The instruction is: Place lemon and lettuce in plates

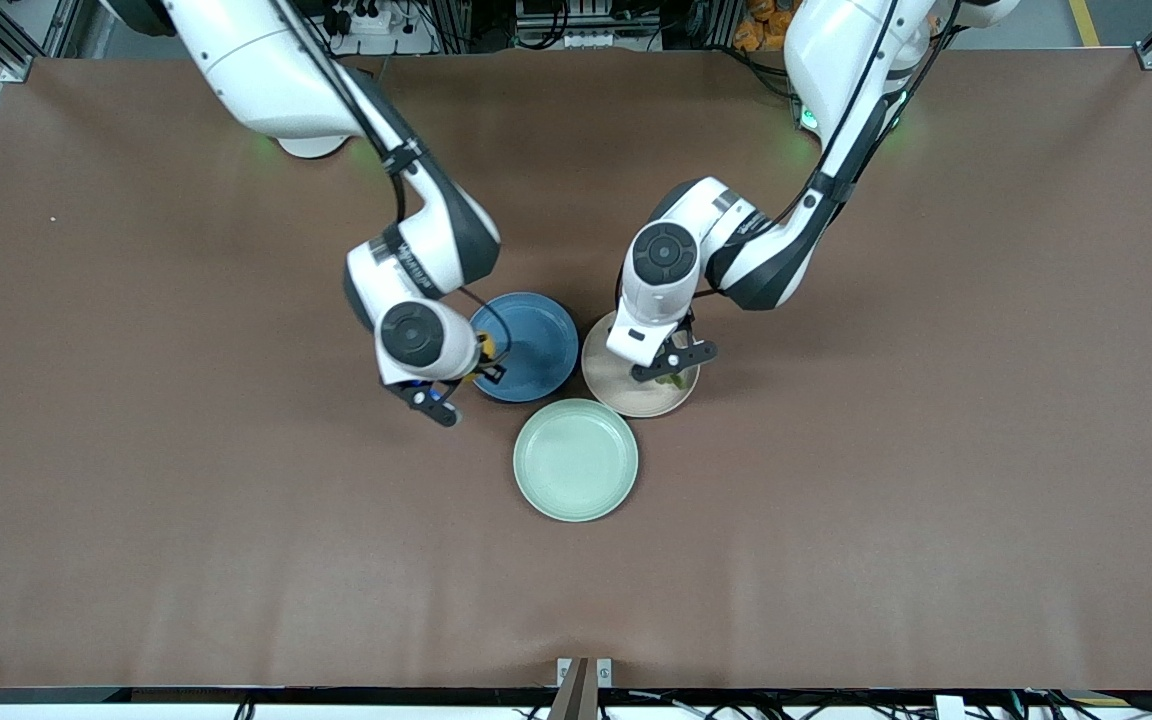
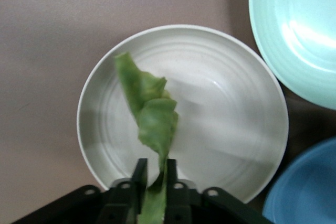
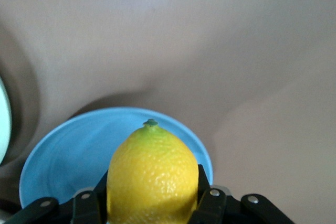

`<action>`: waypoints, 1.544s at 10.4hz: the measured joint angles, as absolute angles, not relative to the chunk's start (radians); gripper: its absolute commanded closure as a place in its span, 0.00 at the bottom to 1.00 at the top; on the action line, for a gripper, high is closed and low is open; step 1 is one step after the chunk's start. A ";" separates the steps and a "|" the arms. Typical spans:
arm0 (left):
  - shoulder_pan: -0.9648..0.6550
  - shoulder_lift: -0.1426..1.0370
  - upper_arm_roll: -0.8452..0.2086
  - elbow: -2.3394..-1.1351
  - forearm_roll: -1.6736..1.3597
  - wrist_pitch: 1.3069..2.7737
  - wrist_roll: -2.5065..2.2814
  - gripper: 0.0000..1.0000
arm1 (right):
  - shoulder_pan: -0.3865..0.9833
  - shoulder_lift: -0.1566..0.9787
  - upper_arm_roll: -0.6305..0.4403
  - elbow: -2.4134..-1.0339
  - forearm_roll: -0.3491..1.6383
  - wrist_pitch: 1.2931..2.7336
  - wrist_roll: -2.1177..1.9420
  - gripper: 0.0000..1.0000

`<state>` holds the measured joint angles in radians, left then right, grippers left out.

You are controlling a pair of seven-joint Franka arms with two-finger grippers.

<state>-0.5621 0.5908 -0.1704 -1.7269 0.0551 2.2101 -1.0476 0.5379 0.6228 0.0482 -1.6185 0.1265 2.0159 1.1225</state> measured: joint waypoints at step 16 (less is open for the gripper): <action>-0.304 0.236 -0.141 -1.574 0.056 1.910 -0.623 0.00 | 0.380 0.576 0.019 -1.617 -0.052 1.932 0.849 0.00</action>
<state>-0.3039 0.2362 -0.1409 -1.5736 0.0557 1.9101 -0.6228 0.3801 0.5760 0.0190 -1.6171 -0.0518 1.9321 0.8491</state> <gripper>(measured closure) 0.000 0.000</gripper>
